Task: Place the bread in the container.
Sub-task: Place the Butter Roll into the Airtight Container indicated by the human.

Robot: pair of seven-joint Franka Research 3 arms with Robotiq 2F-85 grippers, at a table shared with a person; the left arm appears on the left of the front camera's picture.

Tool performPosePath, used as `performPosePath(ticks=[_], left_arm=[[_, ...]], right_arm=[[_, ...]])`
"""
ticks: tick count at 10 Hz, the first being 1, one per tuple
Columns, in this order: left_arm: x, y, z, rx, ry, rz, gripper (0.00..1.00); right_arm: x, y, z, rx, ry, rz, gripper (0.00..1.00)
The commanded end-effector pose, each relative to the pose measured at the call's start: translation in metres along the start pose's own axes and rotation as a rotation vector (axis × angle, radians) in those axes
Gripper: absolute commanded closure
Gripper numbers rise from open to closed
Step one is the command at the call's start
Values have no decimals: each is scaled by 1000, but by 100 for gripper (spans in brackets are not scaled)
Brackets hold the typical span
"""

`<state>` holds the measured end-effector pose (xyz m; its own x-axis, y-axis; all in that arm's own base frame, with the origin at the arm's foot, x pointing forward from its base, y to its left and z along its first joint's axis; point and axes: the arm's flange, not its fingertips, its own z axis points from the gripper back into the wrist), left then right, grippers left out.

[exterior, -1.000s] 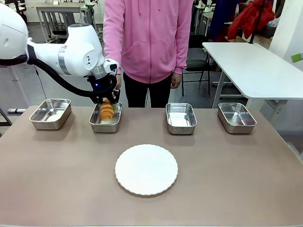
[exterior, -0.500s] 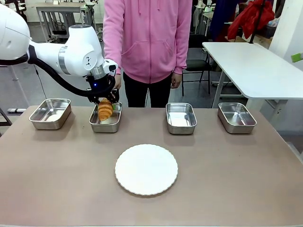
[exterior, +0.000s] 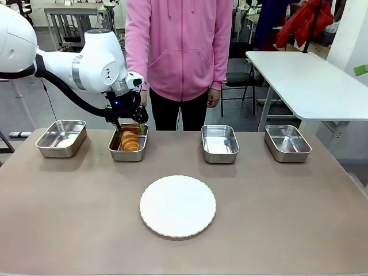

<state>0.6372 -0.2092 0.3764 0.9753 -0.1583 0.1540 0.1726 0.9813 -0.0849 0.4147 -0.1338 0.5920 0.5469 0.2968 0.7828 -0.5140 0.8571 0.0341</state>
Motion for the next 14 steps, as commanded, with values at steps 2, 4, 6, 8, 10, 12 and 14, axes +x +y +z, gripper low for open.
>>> performPosePath(ticks=[2,4,6,8,10,12,14], left_arm=[[0,1,0,0,-4,-1,0],[0,1,0,0,-4,-1,0],[0,-2,-1,-1,1,-3,0],[-43,-8,34,2,-52,-3,0],[-89,-10,63,-31,-90,-48,0],[-142,-23,88,-11,-118,-54,0],[-192,-31,103,40,-165,-38,0]], right_arm=[[0,-1,1,16,-25,10,0],[0,-1,1,16,-25,10,0],[0,-1,1,16,-25,10,0],[0,-1,1,16,-25,10,0],[0,-1,1,16,-25,10,0],[0,-1,1,16,-25,10,0],[0,-1,1,16,-25,10,0]])
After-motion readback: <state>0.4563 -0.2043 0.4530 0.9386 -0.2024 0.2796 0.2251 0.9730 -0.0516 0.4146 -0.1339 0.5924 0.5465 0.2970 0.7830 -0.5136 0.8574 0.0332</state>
